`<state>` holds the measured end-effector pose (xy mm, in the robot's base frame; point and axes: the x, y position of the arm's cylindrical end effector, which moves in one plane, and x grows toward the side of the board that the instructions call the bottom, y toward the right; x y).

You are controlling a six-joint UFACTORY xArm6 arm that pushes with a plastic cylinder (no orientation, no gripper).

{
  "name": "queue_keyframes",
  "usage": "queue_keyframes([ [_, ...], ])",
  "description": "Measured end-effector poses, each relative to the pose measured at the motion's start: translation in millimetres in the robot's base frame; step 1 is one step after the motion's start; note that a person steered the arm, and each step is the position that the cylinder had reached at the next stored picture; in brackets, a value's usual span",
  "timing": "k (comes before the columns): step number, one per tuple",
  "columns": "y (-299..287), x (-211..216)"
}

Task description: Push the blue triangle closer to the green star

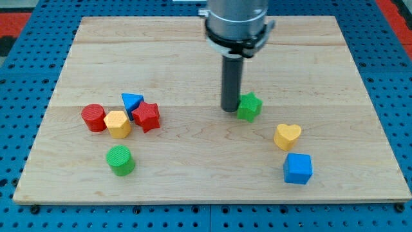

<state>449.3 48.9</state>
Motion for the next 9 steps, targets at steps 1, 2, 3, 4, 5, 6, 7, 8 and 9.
queue_keyframes([
  [1, 22, 0],
  [2, 55, -1],
  [3, 37, -23],
  [4, -46, -77],
  [5, -123, -109],
  [6, -198, -59],
  [7, -234, -24],
  [8, -224, 26],
  [9, -165, -8],
])
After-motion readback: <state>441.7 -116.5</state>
